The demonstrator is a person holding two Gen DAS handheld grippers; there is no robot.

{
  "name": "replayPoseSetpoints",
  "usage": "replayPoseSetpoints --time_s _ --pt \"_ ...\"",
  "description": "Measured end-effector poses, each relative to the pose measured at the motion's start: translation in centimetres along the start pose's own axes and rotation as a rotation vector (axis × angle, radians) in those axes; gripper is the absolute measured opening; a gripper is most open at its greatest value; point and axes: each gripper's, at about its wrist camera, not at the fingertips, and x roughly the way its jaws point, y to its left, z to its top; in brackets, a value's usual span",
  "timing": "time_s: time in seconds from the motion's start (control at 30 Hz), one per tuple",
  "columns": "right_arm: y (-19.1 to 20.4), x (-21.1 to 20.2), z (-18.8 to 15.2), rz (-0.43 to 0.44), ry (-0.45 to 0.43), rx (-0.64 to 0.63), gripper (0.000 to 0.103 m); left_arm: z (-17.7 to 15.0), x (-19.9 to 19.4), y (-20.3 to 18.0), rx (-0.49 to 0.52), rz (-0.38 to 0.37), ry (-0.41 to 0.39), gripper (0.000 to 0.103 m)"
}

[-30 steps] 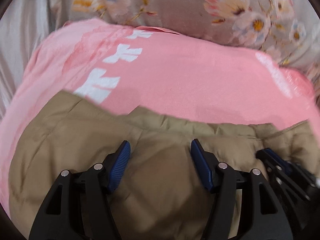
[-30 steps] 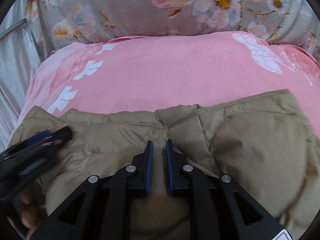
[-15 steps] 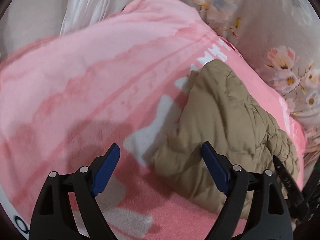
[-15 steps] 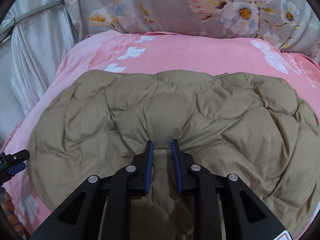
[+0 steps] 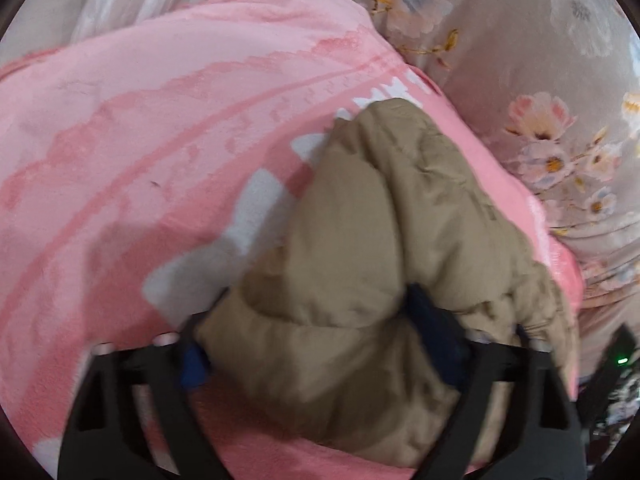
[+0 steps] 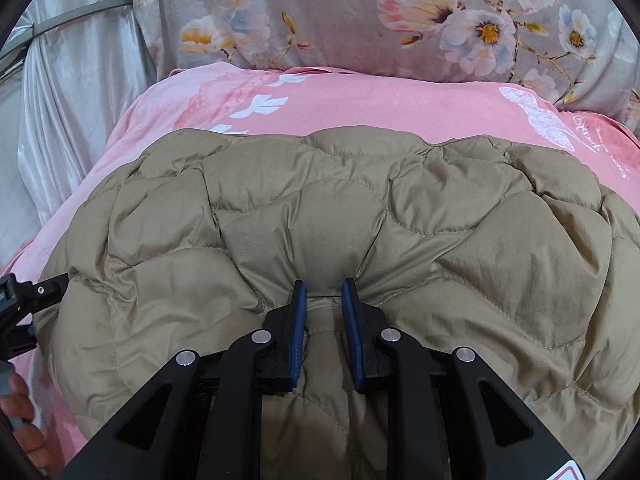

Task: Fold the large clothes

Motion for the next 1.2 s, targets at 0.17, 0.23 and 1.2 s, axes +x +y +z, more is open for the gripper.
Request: replayPoseSetpoints --time_s 0.17,0.23,1.2 --pt "-0.1 0.0 -0.1 0.013 0.000 0.013 0.020 0.5 -3.0 -3.3 0.080 -0.005 -0.035 0.017" --pt "-0.3 0.0 0.0 0.022 0.000 0.019 0.020 0.9 -5.6 -5.6 0.135 -0.058 -0.082 0.013" --pt "-7.5 -6.8 -4.8 0.458 0.109 0.408 0.007 -9.0 -11.4 -31.6 0.788 -0.354 -0.059 0.007"
